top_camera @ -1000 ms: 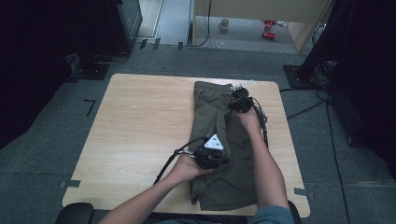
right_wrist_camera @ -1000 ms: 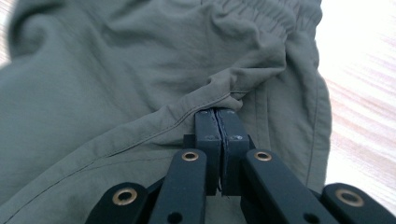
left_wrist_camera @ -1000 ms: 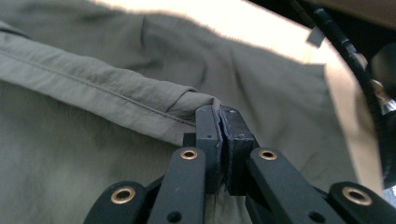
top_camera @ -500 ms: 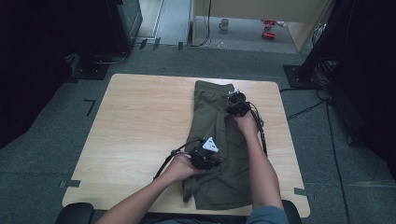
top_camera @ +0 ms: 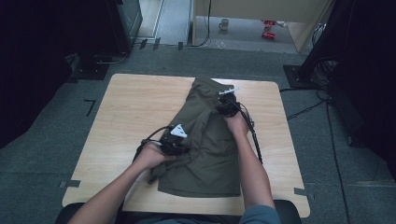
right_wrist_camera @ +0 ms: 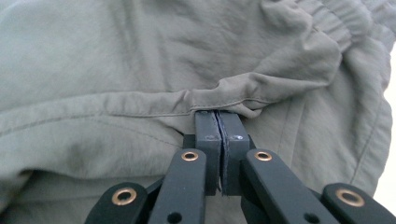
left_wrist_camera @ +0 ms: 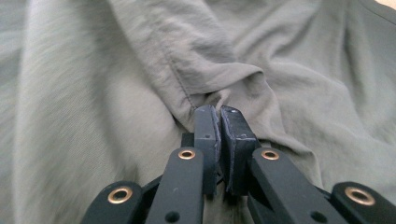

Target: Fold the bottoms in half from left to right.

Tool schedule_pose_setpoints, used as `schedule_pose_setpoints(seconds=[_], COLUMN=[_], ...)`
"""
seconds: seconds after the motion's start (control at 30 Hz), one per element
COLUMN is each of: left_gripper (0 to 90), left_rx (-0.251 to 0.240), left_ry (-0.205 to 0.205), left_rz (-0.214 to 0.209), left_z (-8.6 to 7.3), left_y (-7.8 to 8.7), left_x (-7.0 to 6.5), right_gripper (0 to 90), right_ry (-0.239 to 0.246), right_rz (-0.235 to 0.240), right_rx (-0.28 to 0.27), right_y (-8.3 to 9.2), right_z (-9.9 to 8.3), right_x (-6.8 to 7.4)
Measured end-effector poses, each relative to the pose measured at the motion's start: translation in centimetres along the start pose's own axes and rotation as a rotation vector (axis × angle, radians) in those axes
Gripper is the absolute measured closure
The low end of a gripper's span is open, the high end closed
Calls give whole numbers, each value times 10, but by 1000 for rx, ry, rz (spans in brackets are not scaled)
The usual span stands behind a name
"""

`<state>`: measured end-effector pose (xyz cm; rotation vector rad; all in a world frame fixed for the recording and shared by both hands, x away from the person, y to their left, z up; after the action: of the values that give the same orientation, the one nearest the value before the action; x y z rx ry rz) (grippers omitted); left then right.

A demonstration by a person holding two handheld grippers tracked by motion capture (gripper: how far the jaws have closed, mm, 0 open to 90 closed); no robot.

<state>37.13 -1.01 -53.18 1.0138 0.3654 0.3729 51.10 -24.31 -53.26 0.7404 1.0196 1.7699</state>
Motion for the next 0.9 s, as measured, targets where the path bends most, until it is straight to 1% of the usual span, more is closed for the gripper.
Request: schedule_pose_setpoints(seconds=[0.07, 0.1, 0.17, 0.23, 0.27, 0.33, 0.4, 0.5, 0.6, 0.63, 0.7, 0.73, 0.77, 0.87, 0.9], left_gripper=[862, 861, 860, 855, 853, 850, 848, 854, 869, 872, 877, 877, 879, 886, 887], left_rx=[-8, -9, -5, -9, -9, -12, -19, -25, -44, -59, -71, -88, -94, -146, -162], left_ry=[22, 33, 45, 46, 40, 52, 69, 79, 79, 74, 63, 48, 35, -2, -5], left_rz=[10, 25, 53, 83, 102, 107, 88, 68, 58, 55, 51, 51, 54, 61, 60], left_z=[-5, -9, -14, -19, -22, -27, -30, -31, -29, -28, -26, -24, -24, -18, -16], left_y=[5, 8, 14, 18, 21, 26, 30, 36, 45, 49, 55, 62, 66, 82, 86], left_x=[13, 22, 34, 44, 49, 56, 60, 59, 53, 49, 44, 37, 34, 20, 16], right_gripper=[887, 887, 886, 886, 886, 886, 886, 885, 885, 885, 885, 885, 886, 886, 885], right_ry=[-1, 4, 10, 15, 12, 17, 21, 20, 7, 2, -1, -2, -4, -3, -2], right_rz=[6, 9, 16, 28, 32, 44, 47, 52, 63, 66, 69, 71, 78, 80, 79], right_rx=[-7, -9, -14, -18, -20, -23, -22, -18, 0, 2, 3, 1, -8, -33, -41], right_y=[-2, -2, -3, -4, -5, -6, -6, -6, -4, -3, 0, 1, 6, 16, 19], right_z=[2, 2, 3, 4, 5, 5, 6, 6, 7, 7, 8, 8, 9, 12, 13], right_x=[5, 6, 10, 15, 16, 20, 22, 21, 20, 20, 19, 19, 19, 17, 16])
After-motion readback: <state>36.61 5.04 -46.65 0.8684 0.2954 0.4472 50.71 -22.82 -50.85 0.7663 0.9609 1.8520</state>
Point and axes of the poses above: each handheld gripper's, and its own axes: y roughly backward along the jaws, z roughly out of its top, x roughly to its left, the point moved 4 cm from there along -y, roughly forward along the jaws, and after that the axes turned 11 degrees about x, right-handed, at the moved point
